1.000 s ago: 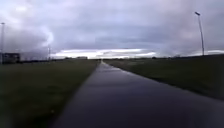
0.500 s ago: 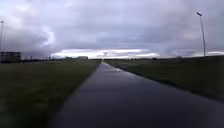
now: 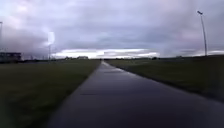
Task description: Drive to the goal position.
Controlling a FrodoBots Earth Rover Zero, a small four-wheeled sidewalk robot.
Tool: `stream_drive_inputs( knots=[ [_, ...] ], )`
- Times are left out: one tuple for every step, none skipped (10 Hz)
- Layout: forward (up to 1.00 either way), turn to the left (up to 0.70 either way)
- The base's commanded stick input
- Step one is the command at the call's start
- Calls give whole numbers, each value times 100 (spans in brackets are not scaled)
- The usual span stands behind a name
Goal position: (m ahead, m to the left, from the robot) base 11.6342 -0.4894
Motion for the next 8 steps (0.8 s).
stream_drive_inputs(
  knots=[
    [70,0],
    [70,0],
    [70,18],
    [70,27],
    [70,27],
    [70,27],
    [70,27],
    [70,25]
  ],
)
